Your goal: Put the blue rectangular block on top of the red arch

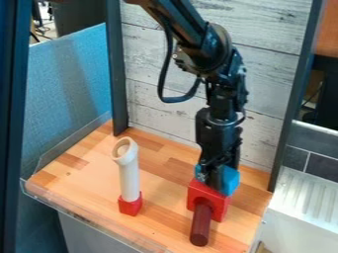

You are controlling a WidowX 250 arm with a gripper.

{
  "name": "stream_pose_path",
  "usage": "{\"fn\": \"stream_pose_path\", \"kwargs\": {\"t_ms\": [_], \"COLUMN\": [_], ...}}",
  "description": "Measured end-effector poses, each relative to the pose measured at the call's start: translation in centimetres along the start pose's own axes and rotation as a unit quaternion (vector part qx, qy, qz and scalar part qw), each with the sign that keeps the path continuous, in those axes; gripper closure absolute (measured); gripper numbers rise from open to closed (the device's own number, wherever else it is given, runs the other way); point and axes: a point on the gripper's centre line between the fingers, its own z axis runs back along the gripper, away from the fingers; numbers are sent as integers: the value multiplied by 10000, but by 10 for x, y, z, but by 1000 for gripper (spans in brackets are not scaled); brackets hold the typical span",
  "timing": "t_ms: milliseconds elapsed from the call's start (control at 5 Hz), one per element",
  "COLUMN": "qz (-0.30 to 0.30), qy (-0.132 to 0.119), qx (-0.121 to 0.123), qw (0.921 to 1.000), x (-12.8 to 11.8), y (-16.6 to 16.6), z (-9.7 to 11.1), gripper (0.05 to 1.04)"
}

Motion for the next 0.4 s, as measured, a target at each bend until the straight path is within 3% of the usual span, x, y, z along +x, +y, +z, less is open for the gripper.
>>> {"fn": "stream_pose_path", "kwargs": {"t_ms": [400], "qz": [305], "qy": [4], "qx": [18], "qw": [9995], "x": [10], "y": [2], "z": [0], "gripper": [501]}}
